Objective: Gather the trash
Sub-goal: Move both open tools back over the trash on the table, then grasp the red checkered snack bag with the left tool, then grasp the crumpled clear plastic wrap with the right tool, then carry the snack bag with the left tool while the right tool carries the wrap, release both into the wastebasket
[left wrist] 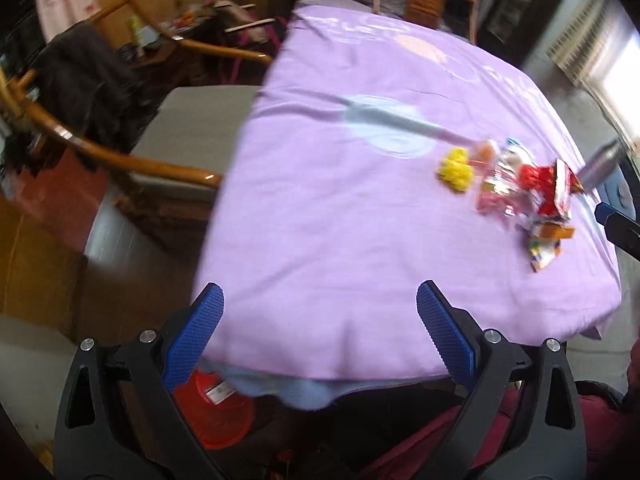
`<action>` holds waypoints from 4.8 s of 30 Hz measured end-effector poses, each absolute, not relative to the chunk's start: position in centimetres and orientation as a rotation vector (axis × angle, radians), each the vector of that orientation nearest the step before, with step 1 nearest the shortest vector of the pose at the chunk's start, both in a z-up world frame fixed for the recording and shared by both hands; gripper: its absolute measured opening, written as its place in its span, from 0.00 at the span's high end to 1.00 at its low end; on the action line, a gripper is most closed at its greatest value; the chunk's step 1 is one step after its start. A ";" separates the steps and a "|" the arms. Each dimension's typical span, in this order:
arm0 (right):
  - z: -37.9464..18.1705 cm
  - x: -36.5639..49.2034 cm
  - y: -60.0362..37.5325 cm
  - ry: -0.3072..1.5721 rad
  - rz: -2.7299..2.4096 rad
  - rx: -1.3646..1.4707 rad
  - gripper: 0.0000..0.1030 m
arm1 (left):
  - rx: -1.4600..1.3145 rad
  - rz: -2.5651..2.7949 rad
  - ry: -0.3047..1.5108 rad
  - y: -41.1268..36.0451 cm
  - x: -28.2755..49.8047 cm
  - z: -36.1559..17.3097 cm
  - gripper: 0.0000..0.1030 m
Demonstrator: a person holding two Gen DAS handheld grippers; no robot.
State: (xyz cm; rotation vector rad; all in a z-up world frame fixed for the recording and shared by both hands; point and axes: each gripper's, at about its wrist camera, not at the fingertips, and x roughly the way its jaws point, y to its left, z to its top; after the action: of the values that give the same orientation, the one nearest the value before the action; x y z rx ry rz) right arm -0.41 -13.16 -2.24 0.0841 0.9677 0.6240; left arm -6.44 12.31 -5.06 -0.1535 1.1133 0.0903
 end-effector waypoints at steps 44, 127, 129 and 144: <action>-7.1 3.2 -33.8 0.979 0.321 0.325 0.22 | -0.095 -0.142 1.191 -1.7 7.1 -7.7 0.09; -2.7 3.1 -3.4 0.988 0.962 -0.081 0.93 | -0.550 0.575 1.105 27.3 -22.9 -10.2 0.29; -2.5 2.2 -2.0 0.997 0.981 -0.099 0.93 | -0.565 0.598 1.106 27.9 -24.1 -10.4 0.21; -2.2 -7.0 11.0 1.065 1.299 -0.321 0.93 | -0.680 0.796 1.006 30.7 -34.1 -7.8 0.14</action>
State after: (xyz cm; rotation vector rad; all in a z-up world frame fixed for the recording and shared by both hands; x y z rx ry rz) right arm -6.97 11.00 -2.24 -0.3207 1.0653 1.2988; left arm -34.07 30.71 -7.82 -0.6799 1.0056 0.7965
